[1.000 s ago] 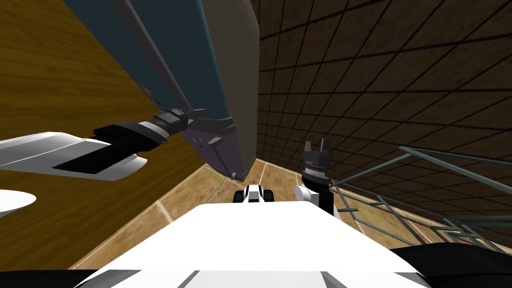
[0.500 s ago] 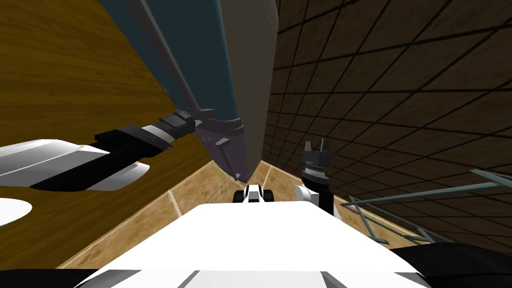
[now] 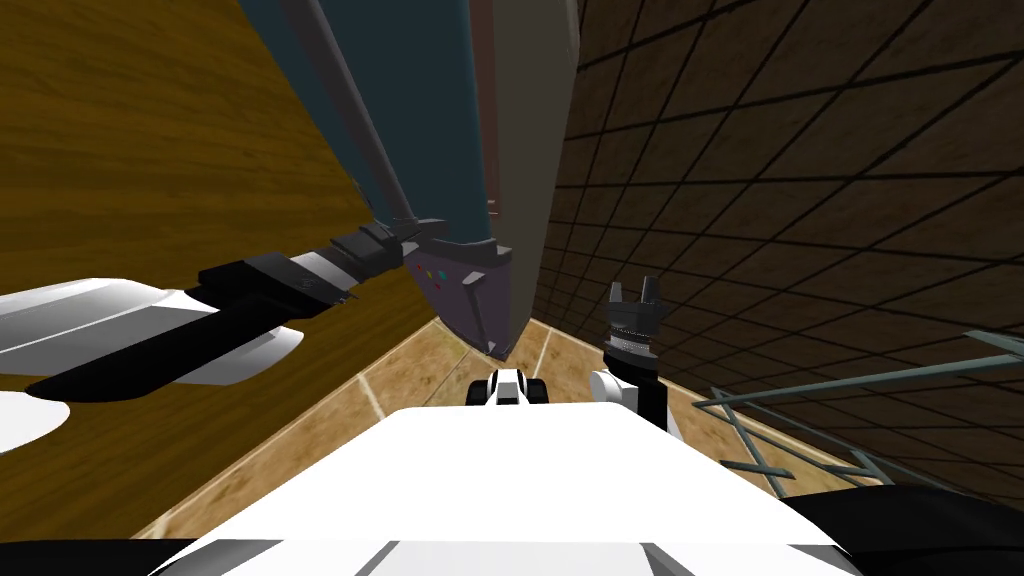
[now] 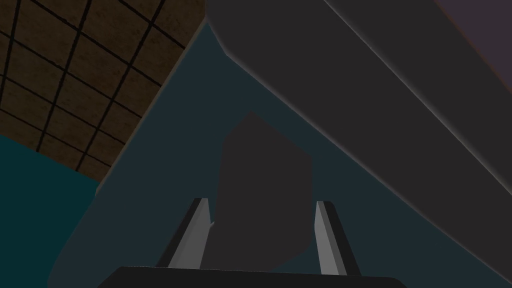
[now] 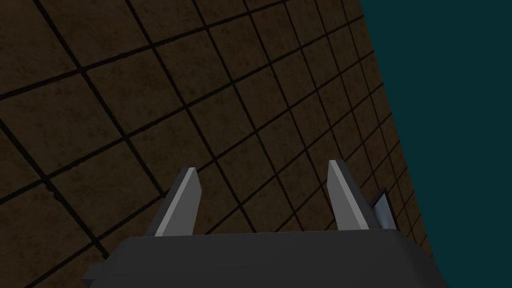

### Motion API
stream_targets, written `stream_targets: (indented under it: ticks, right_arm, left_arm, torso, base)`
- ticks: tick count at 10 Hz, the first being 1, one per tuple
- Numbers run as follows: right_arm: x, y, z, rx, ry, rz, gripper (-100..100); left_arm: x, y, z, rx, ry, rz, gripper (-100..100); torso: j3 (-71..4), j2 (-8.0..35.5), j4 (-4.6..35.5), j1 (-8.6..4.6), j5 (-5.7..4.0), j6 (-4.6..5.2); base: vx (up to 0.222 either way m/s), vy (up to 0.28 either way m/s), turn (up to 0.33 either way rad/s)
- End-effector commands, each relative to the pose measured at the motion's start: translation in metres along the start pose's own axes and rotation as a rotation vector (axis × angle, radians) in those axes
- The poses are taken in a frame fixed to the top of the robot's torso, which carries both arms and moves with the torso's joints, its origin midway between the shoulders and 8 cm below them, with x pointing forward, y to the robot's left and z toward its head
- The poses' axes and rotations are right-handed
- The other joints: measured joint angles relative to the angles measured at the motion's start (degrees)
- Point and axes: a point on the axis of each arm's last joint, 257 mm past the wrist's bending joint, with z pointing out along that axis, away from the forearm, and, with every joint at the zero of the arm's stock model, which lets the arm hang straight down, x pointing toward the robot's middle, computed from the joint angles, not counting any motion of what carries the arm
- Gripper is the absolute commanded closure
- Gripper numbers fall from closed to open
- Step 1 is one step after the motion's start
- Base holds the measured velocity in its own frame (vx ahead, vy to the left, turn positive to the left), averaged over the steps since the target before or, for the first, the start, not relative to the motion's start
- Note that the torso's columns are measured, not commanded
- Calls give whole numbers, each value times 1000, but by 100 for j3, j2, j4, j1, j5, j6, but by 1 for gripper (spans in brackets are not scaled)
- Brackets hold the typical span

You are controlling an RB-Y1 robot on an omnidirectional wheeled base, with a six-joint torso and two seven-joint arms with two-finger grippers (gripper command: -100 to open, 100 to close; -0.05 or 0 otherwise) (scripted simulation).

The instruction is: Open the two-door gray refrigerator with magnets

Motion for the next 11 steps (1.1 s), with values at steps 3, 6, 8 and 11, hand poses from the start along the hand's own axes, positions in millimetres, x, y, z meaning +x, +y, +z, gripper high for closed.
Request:
stream_targets:
  ticks: [3, 6, 8, 11]
  right_arm:
    - [0, 0, 0, 0, 0, 0, 0]
    - [0, 0, 0, 0, 0, 0, 0]
    - [0, 0, 0, 0, 0, 0, 0]
    - [0, 0, 0, 0, 0, 0, 0]
  left_arm:
    - [21, -32, 2, 97, 82, -28, 100]
    - [37, -53, 1, 159, 141, -44, 100]
    - [54, -74, -3, 219, 202, -60, 100]
    - [65, -67, -12, 218, 253, -65, 100]
  torso:
    - [-46, -53, -4, -34, -19, 10]
    - [-35, -33, 6, -25, -21, 17]
    - [-46, -41, 7, -64, -34, 17]
    - [-34, -51, -24, -86, -37, 23]
  base:
    - [-128, 345, 16]
    - [-109, 347, 18]
    - [-81, 315, 32]
    - [-40, 199, -42]
